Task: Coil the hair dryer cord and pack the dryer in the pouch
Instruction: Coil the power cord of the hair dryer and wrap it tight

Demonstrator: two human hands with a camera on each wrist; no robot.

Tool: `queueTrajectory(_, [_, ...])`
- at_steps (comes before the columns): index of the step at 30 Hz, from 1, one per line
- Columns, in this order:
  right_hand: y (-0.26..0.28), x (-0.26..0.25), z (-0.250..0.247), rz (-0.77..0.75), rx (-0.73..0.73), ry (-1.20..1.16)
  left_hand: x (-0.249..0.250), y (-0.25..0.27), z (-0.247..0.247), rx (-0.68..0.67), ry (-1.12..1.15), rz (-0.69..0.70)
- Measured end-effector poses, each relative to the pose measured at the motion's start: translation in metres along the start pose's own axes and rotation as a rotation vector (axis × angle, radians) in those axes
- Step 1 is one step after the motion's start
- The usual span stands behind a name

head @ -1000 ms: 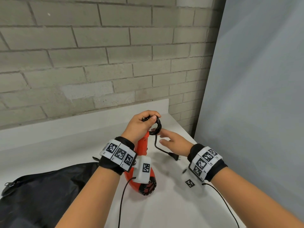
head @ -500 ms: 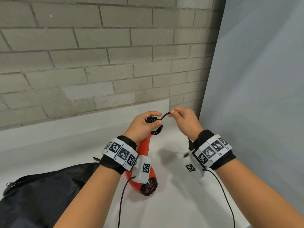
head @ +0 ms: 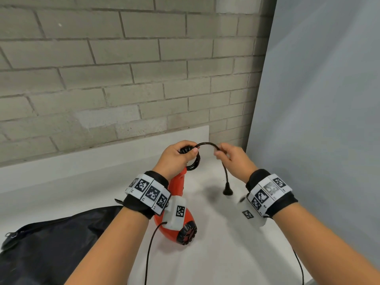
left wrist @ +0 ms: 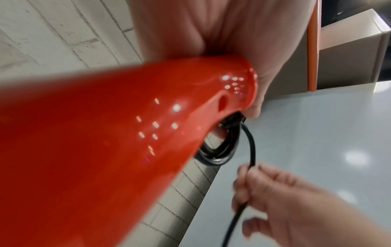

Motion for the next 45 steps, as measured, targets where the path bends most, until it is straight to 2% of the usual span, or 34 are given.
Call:
queueTrajectory(3, [0.006, 0.038, 0.008, 0.149, -0.065, 0.125, -0.001, 0.0, 0.001, 0.03, 0.027, -0.007])
queueTrajectory(7, [0.019, 0.073, 0.018, 0.408, -0.158, 0.079, -0.004, -0.001, -0.002, 0.079, 0.072, -0.041])
queueTrajectory(10, [0.022, 0.079, 0.021, 0.467, -0.177, 0.098, -0.006, -0.001, -0.005, 0.063, 0.082, -0.043])
queueTrajectory(12, [0.019, 0.072, 0.019, 0.453, -0.127, 0.056, -0.006, -0.001, -0.006, 0.053, 0.089, -0.042])
queueTrajectory(14, [0.013, 0.061, 0.018, 0.368, -0.015, -0.035, -0.006, 0.0, -0.007, 0.046, 0.098, -0.033])
queueTrajectory(19, [0.014, 0.007, 0.016, 0.035, 0.281, -0.406, -0.005, -0.001, -0.011, 0.077, 0.12, -0.02])
queueTrajectory(23, [0.021, -0.027, 0.017, -0.116, 0.341, -0.601, -0.003, -0.002, -0.022, 0.089, 0.206, -0.073])
queueTrajectory(27, [0.024, -0.049, 0.022, -0.268, 0.321, -0.656, -0.002, -0.002, -0.032, 0.137, 0.252, -0.082])
queueTrajectory(31, [0.02, -0.059, 0.031, -0.285, 0.285, -0.624, 0.0, -0.002, -0.03, 0.189, 0.338, -0.122])
queueTrajectory(36, [0.017, -0.065, 0.04, -0.265, 0.256, -0.644, 0.004, 0.002, -0.022, 0.135, 0.36, -0.117])
queueTrajectory(41, [0.017, -0.064, 0.046, -0.33, 0.312, -0.402, 0.002, 0.003, -0.022, 0.138, 0.372, -0.123])
queueTrajectory(45, [0.02, -0.062, 0.053, -0.343, 0.32, -0.328, 0.002, 0.004, -0.021, 0.121, 0.381, -0.121])
Point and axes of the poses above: each hand's wrist, its own y-axis away from the middle knuckle, its own z-axis out of the palm, x = y × z, the point moved 1 cm from there along -y, towards the middle knuckle, and after that the axes turned 10 degrees about -y, right-handed, at the moved point
